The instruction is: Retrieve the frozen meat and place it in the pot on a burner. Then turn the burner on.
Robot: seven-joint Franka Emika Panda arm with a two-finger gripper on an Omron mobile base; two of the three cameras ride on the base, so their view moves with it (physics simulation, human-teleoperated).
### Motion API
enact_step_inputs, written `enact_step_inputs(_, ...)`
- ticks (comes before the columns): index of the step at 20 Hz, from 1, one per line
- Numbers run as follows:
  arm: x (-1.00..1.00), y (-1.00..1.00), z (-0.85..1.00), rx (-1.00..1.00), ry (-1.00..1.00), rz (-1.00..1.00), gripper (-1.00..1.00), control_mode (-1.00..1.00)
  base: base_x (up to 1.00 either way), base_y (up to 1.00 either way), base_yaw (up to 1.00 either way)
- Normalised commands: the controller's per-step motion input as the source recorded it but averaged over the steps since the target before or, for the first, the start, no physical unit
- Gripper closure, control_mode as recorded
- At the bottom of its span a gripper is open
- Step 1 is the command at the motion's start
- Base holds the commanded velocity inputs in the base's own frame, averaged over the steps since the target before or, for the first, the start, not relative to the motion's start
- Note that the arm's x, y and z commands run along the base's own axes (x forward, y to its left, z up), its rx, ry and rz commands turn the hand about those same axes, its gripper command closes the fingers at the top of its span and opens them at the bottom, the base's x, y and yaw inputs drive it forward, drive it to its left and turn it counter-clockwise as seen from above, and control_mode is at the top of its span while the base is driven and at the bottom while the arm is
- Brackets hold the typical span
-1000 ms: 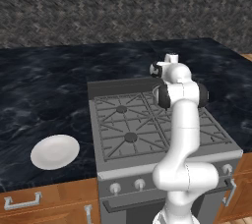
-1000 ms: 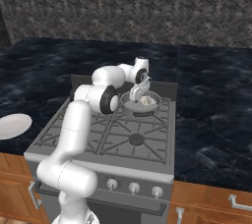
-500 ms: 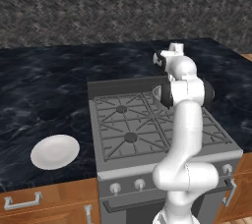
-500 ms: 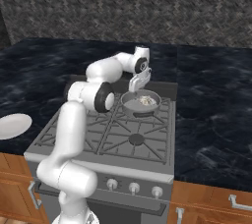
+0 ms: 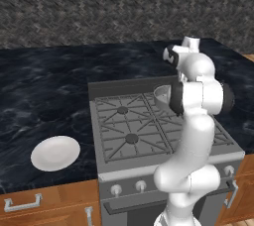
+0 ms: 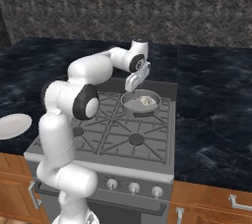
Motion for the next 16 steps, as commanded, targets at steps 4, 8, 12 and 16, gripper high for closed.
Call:
enact_step_inputs(4,-1.0,0.19,0.38,-0.06,-0.15,0.0,-1.0,-1.0,0.0,0.0,0.0)
enact_step_inputs(8,-1.0,0.15,0.16,-0.02,-0.1,-0.02,-1.0,-1.0,0.0,0.0,0.0)
enact_step_inputs(12,-0.95,0.0,0.21,0.0,-0.04,-0.05,-1.0,-1.0,0.0,0.0,0.0)
enact_step_inputs(16,-0.34,0.0,0.04,0.03,0.14,-0.1,-1.0,-1.0,0.0,0.0,0.0)
